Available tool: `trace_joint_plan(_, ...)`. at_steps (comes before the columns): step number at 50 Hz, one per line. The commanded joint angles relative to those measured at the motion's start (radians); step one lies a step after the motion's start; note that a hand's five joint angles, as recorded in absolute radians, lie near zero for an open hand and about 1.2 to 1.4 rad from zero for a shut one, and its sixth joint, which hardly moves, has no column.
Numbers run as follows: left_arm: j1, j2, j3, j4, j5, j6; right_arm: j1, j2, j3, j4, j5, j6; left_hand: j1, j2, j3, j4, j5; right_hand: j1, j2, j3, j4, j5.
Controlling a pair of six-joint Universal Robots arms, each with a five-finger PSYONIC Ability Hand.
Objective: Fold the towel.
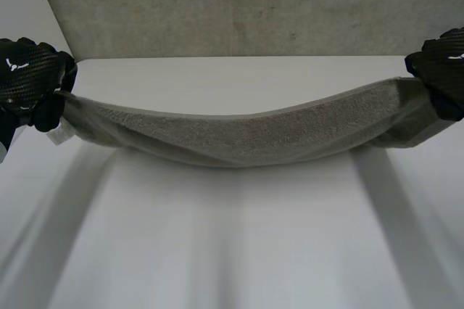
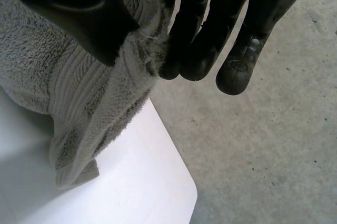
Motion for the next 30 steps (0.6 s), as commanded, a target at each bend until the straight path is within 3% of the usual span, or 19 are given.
trace_joint_plan(1, 0.001, 0.041, -0.005, -0.039, 0.0, 0.0, -0.043, -0.026, -0.018, 0.062, -0.038, -0.015, -0.043, -0.125, -0.154, -0.126, -0.267, 0.061, 0.045, 0.048, 0.054, 0.047)
trace_joint_plan(8, 0.0, 0.108, -0.004, -0.074, 0.003, -0.001, -0.089, -0.035, -0.035, 0.082, -0.068, -0.018, -0.043, -0.125, -0.154, -0.126, -0.267, 0.061, 0.045, 0.048, 0.054, 0.047)
trace_joint_plan(18, 0.001, 0.079, -0.007, -0.067, 0.003, 0.0, -0.092, -0.032, -0.039, 0.157, -0.088, -0.025, -0.043, -0.125, -0.154, -0.126, -0.267, 0.061, 0.045, 0.048, 0.054, 0.047)
trace_joint_plan(30, -0.016, -0.184, 0.061, -0.065, -0.003, 0.011, -0.089, 0.173, -0.073, 0.307, -0.087, -0.278, -0.043, -0.125, -0.154, -0.126, -0.267, 0.061, 0.045, 0.048, 0.054, 0.047)
